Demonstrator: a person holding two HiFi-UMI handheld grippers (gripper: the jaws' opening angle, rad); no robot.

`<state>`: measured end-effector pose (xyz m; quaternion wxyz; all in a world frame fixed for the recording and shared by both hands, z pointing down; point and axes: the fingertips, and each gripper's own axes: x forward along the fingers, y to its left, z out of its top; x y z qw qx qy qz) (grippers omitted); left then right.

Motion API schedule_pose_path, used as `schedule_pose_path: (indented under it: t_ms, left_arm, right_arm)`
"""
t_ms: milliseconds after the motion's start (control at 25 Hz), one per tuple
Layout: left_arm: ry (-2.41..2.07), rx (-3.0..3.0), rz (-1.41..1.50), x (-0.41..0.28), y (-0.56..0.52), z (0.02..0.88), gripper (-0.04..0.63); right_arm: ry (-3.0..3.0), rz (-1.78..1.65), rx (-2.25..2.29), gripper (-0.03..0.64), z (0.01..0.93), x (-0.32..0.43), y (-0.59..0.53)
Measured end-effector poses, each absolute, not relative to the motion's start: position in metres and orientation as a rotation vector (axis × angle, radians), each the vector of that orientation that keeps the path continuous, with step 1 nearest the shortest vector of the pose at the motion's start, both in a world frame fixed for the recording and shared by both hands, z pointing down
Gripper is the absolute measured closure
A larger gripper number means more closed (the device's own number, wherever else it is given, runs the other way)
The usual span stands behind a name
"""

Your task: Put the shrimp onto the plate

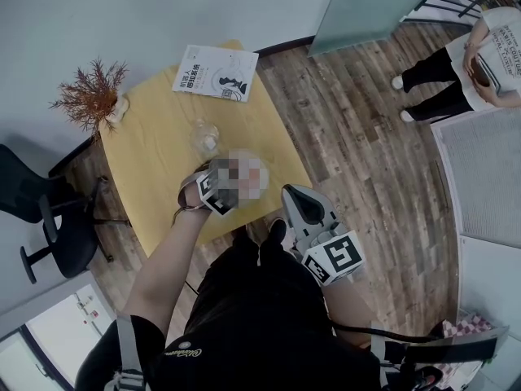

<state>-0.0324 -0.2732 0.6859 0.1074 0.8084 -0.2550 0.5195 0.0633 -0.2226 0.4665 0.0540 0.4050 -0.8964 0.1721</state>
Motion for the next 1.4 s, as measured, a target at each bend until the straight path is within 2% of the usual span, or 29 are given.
schedule_pose_path:
  t_ms: [80,400,880,1240,1400]
  left_arm:
    - [-0.795,2.395,1.434,-0.031,-0.272,0.668,0.563]
    - [-0.979,2.483,1.04,-0.028,-0.259,0.581,0.589]
    - [-1.192,2.692,0.451,-0.035,-0.228,0.456,0.591]
    - [-1.425,2.674,0.154,-0.065,-0.217,0.404,0.591]
    - [-1.44,2.692,0.109,-0.067,-0.214,0.393,0.591]
  right_arm:
    - [-2.727,0.507,1.224,0.614,0.464,0.063,-0.222]
    - [-2.749,0.446,1.205,0.614,0.449,0.061,-0.225]
    - [-2.774,0.371,1.218,0.614,0.427,0.062,-0.222]
    - [-2.793,0.34,1.209,0.614,0.416,0.058,-0.212]
    - [-2.813,0.319,1.198,0.614,0.408,0.053,-0.209]
